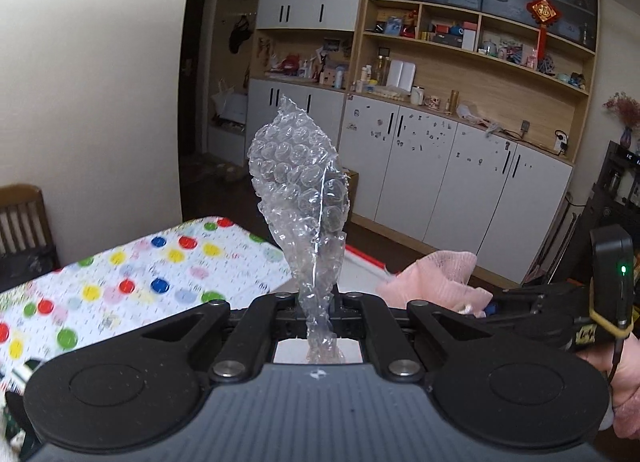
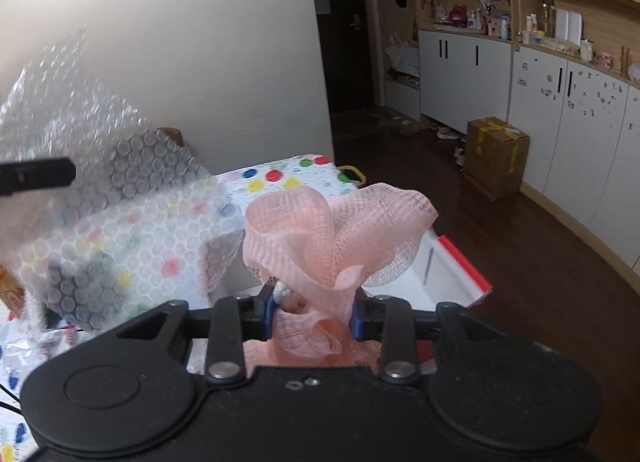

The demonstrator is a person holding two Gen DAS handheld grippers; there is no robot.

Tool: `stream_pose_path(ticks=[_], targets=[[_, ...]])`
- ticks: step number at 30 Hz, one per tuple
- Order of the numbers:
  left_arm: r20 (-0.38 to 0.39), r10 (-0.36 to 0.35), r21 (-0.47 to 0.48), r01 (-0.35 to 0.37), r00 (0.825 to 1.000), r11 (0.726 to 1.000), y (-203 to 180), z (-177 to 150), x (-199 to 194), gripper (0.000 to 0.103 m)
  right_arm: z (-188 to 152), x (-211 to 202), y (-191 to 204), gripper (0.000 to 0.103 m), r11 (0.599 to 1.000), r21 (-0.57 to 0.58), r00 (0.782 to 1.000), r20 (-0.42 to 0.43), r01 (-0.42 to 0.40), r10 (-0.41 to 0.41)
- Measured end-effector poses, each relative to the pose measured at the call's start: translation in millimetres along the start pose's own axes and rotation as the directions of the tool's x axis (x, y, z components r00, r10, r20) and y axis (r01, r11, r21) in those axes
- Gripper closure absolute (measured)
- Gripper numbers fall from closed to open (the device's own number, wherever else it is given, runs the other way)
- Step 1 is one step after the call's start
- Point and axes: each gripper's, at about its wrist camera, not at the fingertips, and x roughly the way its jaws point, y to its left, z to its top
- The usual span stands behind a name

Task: Organize soft objects
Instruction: 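Carry the bubble-wrap bag and pink puff with both tools over the red shoebox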

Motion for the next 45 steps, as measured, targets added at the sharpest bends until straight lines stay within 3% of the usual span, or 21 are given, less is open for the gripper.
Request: stream_pose_path(ticks=[9,16,22,31,36,39,45], targets=[[-0.027,0.027,0.015,-0.026,0.999,1.0,-14,5,76,0.099,15,39,-30,0.069,0.998,-0.007,0.998,-0.016,0.057,-0.057],[-0.126,0.044,0.058,-0.037,0.991,0.998,-28,-15,139,0.099,13,75,-49,0.069,0.998,-0.005,0.996,-0.069,0.059,-0.06],[-0.215,0.08,0.101,-0.059,0.973,0.993,-32,-37,177,0.099,4,103,-47,0.068,0.998,-0.041,0.992,-0.117,0.043,-0.047],[-0.358,0.124,0.15,-0.075,0.926,0.986,-34,-59,214,0.099,-10,141,-46,0.066,0.998,-0.061,0.977,-0.211,0.013,-0.025],[-0.464,0.118,0.144,-0.056,0.878,0.988,-37,-70,231,0.099,-20,150,-45,0.063,0.998,-0.053,0.962,-0.273,-0.03,0.015],[-0.511,0.08,0.1,-0.033,0.856,0.994,-37,-77,236,0.099,-25,150,-41,0.06,0.994,-0.107,0.96,-0.281,-0.036,0.004],[-0.537,0.084,0.1,-0.036,0.84,0.994,-44,-81,240,0.099,-24,150,-37,0.05,0.982,-0.18,0.957,-0.291,-0.048,-0.007]])
